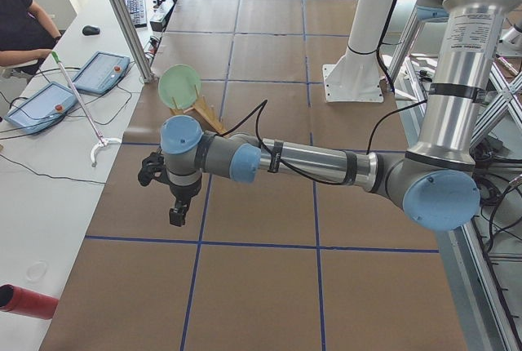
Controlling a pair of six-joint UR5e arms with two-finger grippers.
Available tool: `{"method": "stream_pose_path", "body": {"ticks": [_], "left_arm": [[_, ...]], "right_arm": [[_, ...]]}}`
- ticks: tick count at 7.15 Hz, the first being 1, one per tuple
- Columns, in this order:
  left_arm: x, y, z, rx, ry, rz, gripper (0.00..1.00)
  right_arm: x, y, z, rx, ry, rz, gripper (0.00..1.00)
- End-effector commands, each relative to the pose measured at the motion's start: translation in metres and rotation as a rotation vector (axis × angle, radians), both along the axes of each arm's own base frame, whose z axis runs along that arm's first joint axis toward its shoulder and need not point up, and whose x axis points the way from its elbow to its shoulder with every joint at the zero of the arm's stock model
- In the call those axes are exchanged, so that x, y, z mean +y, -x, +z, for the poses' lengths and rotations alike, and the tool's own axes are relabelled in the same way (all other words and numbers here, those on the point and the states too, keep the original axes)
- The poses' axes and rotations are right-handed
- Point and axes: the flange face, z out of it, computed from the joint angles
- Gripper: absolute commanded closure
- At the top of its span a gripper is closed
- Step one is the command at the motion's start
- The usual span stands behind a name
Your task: Place plate on rack
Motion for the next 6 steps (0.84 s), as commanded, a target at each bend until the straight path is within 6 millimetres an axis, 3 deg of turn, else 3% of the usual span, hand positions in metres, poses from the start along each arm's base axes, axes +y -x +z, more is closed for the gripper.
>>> {"method": "stream_pose_path", "body": {"ticks": [1, 6], "left_arm": [[0.048, 0.012, 0.048, 0.071, 0.106, -0.025, 0.00], [0.079, 0.015, 0.044, 0.070, 0.184, -0.046, 0.00]], "right_arm": [[0.000, 0.000, -0.001, 0.000, -0.001, 0.000, 0.00], [0.000, 0.000, 0.000, 0.000, 0.000, 0.000, 0.00]]}}
